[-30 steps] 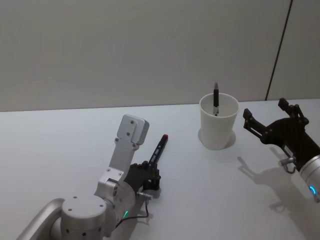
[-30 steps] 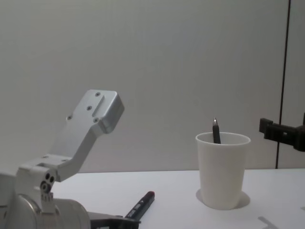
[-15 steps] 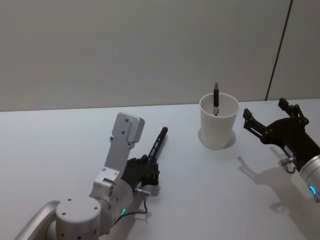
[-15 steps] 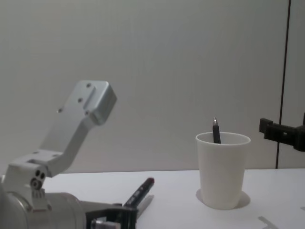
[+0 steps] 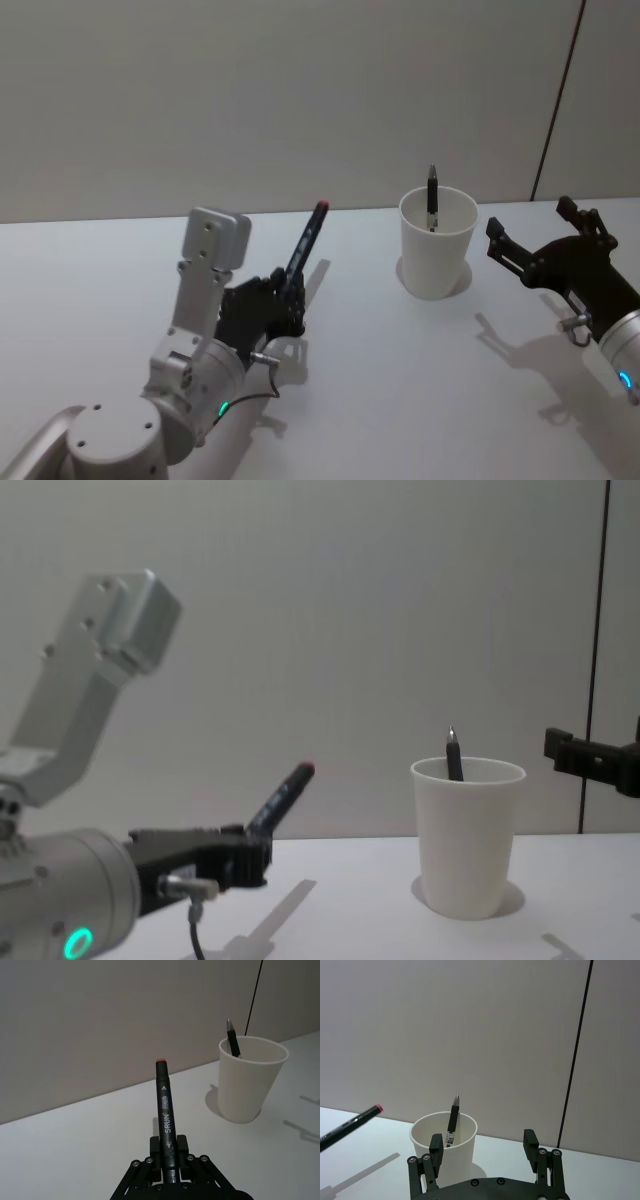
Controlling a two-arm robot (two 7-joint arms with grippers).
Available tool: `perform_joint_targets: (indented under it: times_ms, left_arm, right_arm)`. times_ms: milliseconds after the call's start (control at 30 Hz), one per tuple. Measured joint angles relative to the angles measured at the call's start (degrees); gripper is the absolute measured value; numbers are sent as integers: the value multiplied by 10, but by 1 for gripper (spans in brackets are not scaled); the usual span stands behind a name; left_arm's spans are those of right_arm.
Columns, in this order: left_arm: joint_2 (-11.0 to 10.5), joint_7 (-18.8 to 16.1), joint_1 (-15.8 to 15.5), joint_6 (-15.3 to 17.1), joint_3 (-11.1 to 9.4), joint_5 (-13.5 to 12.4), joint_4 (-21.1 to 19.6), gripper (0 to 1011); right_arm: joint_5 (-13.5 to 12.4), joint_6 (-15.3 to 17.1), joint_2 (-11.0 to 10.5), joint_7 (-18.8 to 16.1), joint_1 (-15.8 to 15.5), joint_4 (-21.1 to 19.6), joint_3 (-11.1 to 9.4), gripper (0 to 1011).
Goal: Place the pen into the pen holder.
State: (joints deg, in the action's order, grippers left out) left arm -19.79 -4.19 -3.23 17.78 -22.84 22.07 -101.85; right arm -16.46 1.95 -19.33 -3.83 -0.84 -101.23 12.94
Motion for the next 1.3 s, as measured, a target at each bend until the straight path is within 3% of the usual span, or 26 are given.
perform_joint_targets:
  times_ms: [300, 667, 967, 1300]
  left_arm:
    - [-24, 60, 9, -84, 18, 29, -8, 189]
    - [-40, 154, 7, -147, 31, 62, -7, 189]
    - [-40, 241, -9, -173, 34, 83, 7, 189]
    - [-30, 331, -32, -179, 30, 103, 33, 189]
  right_arm:
    - [0, 0, 0, 0, 0, 0, 0, 1001]
    - [0, 0, 0, 0, 0, 0, 0, 1001]
    - [0, 0, 0, 0, 0, 0, 0, 1001]
    - [0, 0, 0, 0, 0, 0, 0, 1001]
